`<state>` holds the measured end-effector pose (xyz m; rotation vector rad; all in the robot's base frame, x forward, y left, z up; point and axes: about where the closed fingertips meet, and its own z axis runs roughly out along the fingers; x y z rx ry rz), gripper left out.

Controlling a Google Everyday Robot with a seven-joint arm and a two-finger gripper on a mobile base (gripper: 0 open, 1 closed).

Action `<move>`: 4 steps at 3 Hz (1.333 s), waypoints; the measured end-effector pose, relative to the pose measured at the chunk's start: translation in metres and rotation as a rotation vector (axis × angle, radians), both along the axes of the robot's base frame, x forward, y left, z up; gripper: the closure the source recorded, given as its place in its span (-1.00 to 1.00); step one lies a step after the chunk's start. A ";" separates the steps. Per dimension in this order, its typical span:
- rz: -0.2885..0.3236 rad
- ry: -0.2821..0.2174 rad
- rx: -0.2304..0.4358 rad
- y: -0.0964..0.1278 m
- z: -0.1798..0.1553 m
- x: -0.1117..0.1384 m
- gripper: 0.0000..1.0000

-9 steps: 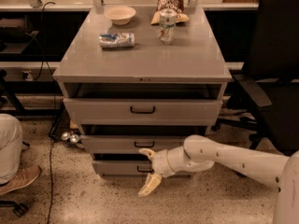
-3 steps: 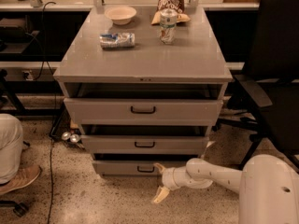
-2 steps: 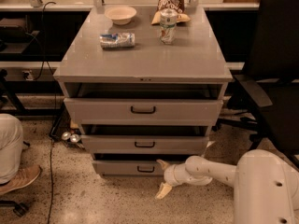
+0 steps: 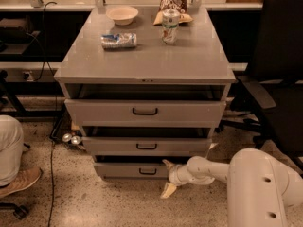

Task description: Open bottom drawer

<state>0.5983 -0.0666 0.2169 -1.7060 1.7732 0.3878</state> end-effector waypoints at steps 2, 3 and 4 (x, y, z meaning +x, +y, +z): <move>0.047 -0.071 -0.044 0.000 -0.021 0.016 -1.00; 0.045 -0.127 -0.145 -0.013 -0.038 0.042 -1.00; 0.033 -0.155 -0.237 -0.024 -0.051 0.063 -1.00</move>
Offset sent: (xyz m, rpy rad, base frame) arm 0.0519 -0.0182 -0.0534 -0.2011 -0.1599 0.0818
